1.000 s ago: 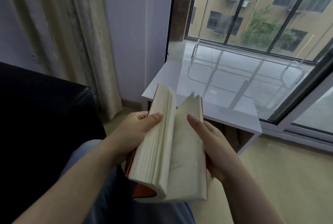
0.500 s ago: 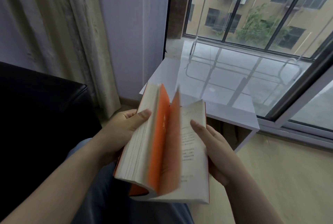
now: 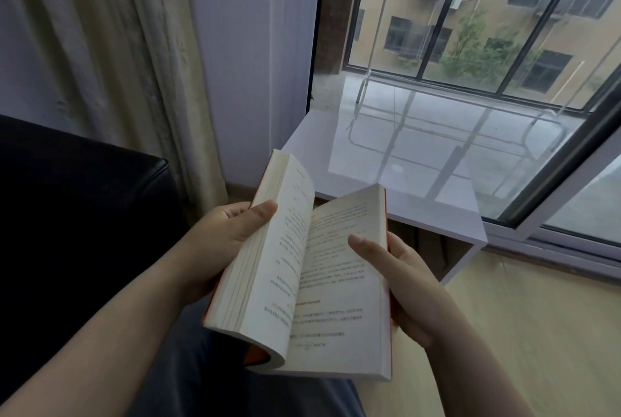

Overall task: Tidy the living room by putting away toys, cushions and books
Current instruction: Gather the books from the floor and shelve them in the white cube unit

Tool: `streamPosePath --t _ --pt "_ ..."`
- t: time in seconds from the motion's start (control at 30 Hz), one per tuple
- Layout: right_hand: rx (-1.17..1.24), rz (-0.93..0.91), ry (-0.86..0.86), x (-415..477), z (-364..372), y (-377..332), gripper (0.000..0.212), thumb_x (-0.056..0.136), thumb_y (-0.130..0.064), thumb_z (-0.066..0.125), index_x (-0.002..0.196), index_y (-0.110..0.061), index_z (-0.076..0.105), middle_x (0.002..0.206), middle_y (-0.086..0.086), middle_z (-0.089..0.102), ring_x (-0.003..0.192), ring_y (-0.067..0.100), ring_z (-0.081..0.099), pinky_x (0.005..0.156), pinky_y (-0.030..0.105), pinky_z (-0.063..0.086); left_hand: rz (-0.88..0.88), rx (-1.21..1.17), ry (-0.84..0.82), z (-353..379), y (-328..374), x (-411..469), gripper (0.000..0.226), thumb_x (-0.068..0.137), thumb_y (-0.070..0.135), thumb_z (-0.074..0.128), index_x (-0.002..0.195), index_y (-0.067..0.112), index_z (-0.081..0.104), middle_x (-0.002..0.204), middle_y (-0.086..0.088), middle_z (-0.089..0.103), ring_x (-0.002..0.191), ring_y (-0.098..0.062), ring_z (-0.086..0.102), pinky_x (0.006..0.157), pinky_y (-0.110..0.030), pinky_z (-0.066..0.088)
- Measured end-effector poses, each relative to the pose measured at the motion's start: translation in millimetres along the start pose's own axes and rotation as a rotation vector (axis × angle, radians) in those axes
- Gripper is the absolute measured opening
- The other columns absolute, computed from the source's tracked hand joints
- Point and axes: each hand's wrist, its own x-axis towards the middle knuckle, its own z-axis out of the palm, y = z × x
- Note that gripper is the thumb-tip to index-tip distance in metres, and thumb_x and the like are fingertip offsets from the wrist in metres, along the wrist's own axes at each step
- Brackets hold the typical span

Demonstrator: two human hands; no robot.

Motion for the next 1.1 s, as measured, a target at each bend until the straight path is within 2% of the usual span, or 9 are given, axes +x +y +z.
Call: streamPosePath --t 0.17,0.3,0.4,0.47,0.67,0.97,1.1 --pt "-0.005 -0.002 0.003 -0.4 1.5 -0.7 0.057 0.072 -0.034 0.066 0.124 -0.017 0.05 0.101 0.009 0.072 0.082 0.025 0.073 0.059 0.027 0.057 0.009 -0.015 -0.002 -1.1 0.2 -0.8 0.042 0.081 0.043 0.055 0.105 0.01 0.064 0.094 -0.016 0.073 0.081 -0.034 0.072 0.068 -0.043 0.06" --pt "-0.007 -0.007 -0.008 0.1 3.4 -2.0 0.057 0.074 -0.035 0.065 0.126 -0.017 0.051 0.102 0.009 0.072 0.086 0.025 0.073 0.065 0.03 0.058 0.034 -0.059 0.05 -2.8 1.4 -1.8 0.048 0.082 0.044 0.056 0.104 0.003 0.067 0.095 -0.019 0.072 0.075 -0.027 0.07 0.064 -0.034 0.059" --pt "0.005 -0.01 -0.004 1.4 6.3 -2.0 0.057 0.075 -0.038 0.066 0.126 -0.018 0.052 0.106 0.008 0.071 0.089 0.023 0.072 0.069 0.031 0.058 0.042 -0.041 0.088 -5.8 1.1 -0.3 0.055 0.079 0.048 0.057 0.107 0.001 0.067 0.101 -0.022 0.07 0.089 -0.035 0.069 0.074 -0.039 0.057" --pt "-0.002 -0.005 0.0 2.2 8.1 -1.7 0.059 0.073 -0.04 0.066 0.126 -0.019 0.051 0.106 0.007 0.07 0.089 0.022 0.072 0.068 0.031 0.059 0.025 -0.027 0.077 -7.2 0.1 -0.2 0.055 0.077 0.049 0.056 0.107 0.005 0.066 0.1 -0.018 0.071 0.092 -0.036 0.069 0.073 -0.039 0.057" --pt "-0.001 0.021 -0.002 3.9 8.5 -0.2 0.06 0.072 -0.038 0.065 0.125 -0.016 0.048 0.105 0.011 0.07 0.088 0.026 0.072 0.068 0.033 0.059 0.002 -0.016 0.026 -7.9 0.3 -2.3 0.042 0.083 0.045 0.054 0.105 0.011 0.066 0.093 -0.014 0.073 0.083 -0.035 0.071 0.06 -0.034 0.059" --pt "-0.007 0.016 0.0 4.7 9.8 -2.4 0.06 0.076 -0.046 0.068 0.125 -0.018 0.047 0.106 0.01 0.068 0.087 0.023 0.072 0.066 0.028 0.057 0.021 0.014 0.054 -11.3 -1.3 0.4 0.044 0.083 0.048 0.051 0.105 0.013 0.067 0.094 -0.014 0.073 0.082 -0.033 0.072 0.067 -0.039 0.059" --pt "-0.002 0.011 -0.005 4.1 9.2 -1.7 0.06 0.074 -0.042 0.063 0.126 -0.017 0.047 0.108 0.011 0.068 0.09 0.024 0.072 0.07 0.031 0.059 0.06 -0.015 0.122 -7.9 -1.1 1.7 0.043 0.089 0.045 0.047 0.101 0.011 0.069 0.089 -0.011 0.075 0.074 -0.022 0.072 0.061 -0.031 0.058"
